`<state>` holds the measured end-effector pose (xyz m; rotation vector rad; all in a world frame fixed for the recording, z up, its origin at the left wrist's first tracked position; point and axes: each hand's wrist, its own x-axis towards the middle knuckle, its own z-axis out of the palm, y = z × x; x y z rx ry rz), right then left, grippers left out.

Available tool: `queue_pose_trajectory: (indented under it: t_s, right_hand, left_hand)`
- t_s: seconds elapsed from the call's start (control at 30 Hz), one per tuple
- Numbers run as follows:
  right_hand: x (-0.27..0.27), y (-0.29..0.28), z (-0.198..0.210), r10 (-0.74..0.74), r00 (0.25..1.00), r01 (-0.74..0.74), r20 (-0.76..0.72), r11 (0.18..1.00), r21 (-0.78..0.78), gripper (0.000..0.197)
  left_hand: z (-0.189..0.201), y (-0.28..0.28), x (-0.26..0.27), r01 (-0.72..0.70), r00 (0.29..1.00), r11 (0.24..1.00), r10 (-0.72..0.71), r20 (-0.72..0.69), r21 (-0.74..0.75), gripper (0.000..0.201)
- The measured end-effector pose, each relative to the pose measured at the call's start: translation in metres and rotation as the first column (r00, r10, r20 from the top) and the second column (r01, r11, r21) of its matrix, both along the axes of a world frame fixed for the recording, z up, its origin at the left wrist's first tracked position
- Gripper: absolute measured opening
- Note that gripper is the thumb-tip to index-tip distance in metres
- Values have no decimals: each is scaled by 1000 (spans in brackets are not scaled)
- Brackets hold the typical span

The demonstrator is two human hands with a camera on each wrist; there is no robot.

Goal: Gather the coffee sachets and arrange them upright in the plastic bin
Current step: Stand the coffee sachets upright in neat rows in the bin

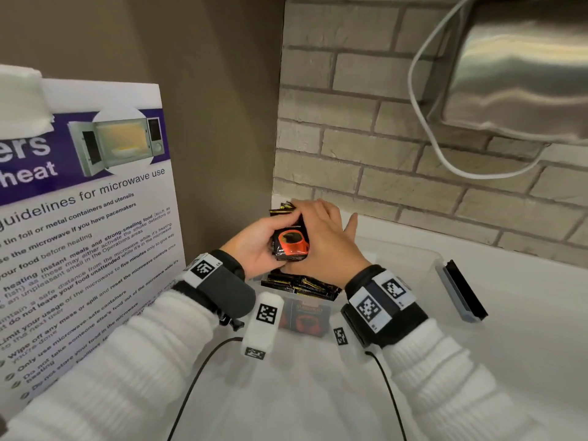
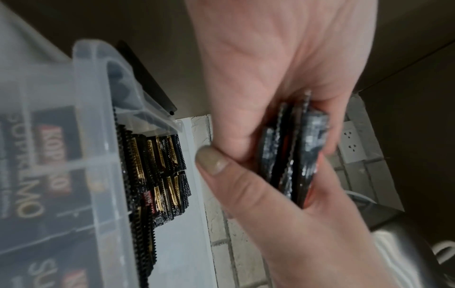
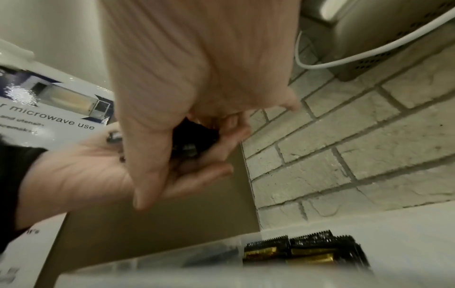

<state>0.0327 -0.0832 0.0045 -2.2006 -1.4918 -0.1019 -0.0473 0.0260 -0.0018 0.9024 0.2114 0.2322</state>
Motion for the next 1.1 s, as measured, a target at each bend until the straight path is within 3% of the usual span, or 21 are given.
queue_pose_trajectory:
  t_s: [0.07,0.2,0.37,0.43,0.5,0.53,0.57,0.6,0.67,0.73,0.77,0.8,0.93,1.0,1.1]
  right_hand:
    - [-2,1,-2,-35,998,35,55,999,4,96]
    - [-3,4,-6,1,1000,-1,-4,997,-83,120]
    - [2,4,-5,-27,999,27,-43,1000,-12,93]
    - [-1,6,-6,-35,998,36,-51,999,7,95]
    - [-3,8,-8,3,990,-2,-144,1000,7,110]
    - [-3,9,-7,41,960,-37,-277,999,18,117]
    - [-3,8,-5,90,887,-72,-453,996,56,120]
    - [-2,5,-1,144,767,-83,-626,989,126,117]
    - [0,0,4,249,450,20,-858,957,288,103]
    - [4,-3,6,329,166,133,-930,927,352,87]
    - [4,-4,5,348,110,134,-931,923,361,82]
    - [2,-4,3,344,129,106,-930,928,358,77]
    - [0,0,-1,213,464,48,-860,963,265,49]
    - [1,-1,-5,127,526,99,-841,973,209,34]
    - [1,-6,-11,80,520,171,-851,966,195,16]
  left_hand:
    - [1,0,-2,20,999,1000,-19,-26,7,17]
    - [-1,1,-3,5,996,991,7,-85,134,17]
    - [0,0,-4,39,998,961,-24,-58,273,28]
    - [1,-3,-2,-10,999,959,24,-45,283,32]
    - [0,-4,1,-95,994,949,105,-19,302,47]
    - [-1,-3,2,-128,991,949,131,9,288,56]
    - [-2,-2,2,-151,988,952,145,44,264,62]
    - [-2,0,2,-166,985,956,149,84,243,62]
    - [-2,3,0,-202,976,952,176,128,228,43]
    - [-1,5,1,-248,967,930,223,121,269,19]
    - [-2,5,2,-263,964,911,236,122,319,13]
    - [-3,4,3,-266,964,885,234,129,382,13]
    - [-6,-1,0,-203,979,770,145,144,605,18]
    - [-7,-1,-3,-154,988,703,105,113,694,17]
    - [-5,1,-6,-52,998,600,65,17,798,29]
